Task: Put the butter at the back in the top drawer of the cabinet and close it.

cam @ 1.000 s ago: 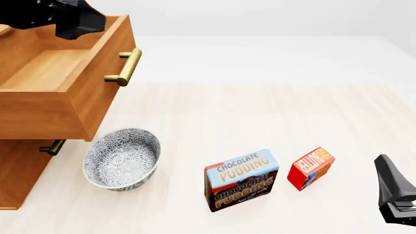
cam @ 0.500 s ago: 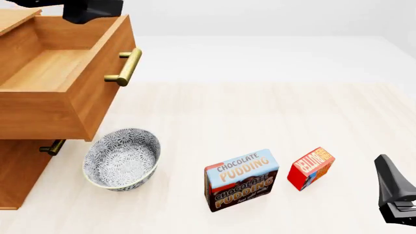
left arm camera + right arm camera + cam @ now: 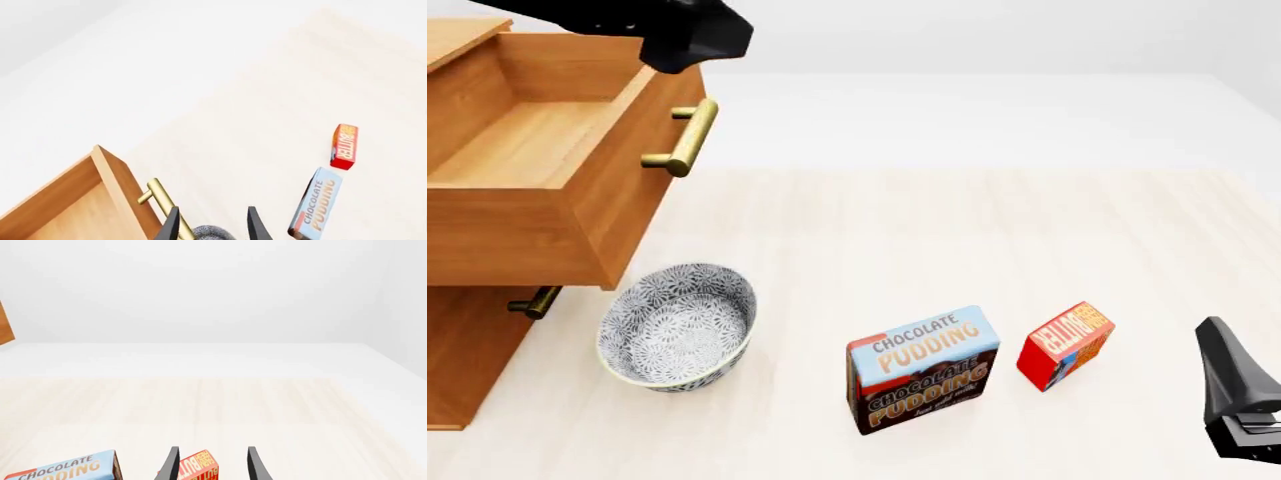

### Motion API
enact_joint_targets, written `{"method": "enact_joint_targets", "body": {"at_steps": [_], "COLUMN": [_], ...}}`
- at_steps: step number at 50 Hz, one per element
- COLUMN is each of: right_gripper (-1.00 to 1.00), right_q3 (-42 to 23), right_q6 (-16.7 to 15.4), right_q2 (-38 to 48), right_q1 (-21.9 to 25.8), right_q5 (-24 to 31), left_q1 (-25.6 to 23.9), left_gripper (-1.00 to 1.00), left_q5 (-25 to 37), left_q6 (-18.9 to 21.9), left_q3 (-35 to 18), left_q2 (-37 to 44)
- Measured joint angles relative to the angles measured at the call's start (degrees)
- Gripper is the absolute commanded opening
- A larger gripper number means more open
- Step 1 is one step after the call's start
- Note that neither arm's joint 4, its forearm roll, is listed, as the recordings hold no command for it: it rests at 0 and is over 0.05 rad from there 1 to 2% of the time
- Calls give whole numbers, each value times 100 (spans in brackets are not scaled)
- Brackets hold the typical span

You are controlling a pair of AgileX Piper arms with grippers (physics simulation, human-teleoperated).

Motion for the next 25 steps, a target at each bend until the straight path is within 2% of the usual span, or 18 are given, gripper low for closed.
{"method": "enact_joint_targets", "body": {"at_steps": [25], "right_gripper": [100], "right_q3": [0], "right_q6": [0], "right_q2": [0], "right_q1": [0], "right_q5": [0], "left_q1": [-434], "left_gripper": [100], "left_q5": [-473], "left_q6": [95], "left_q3": [225], "left_q2": [598]}}
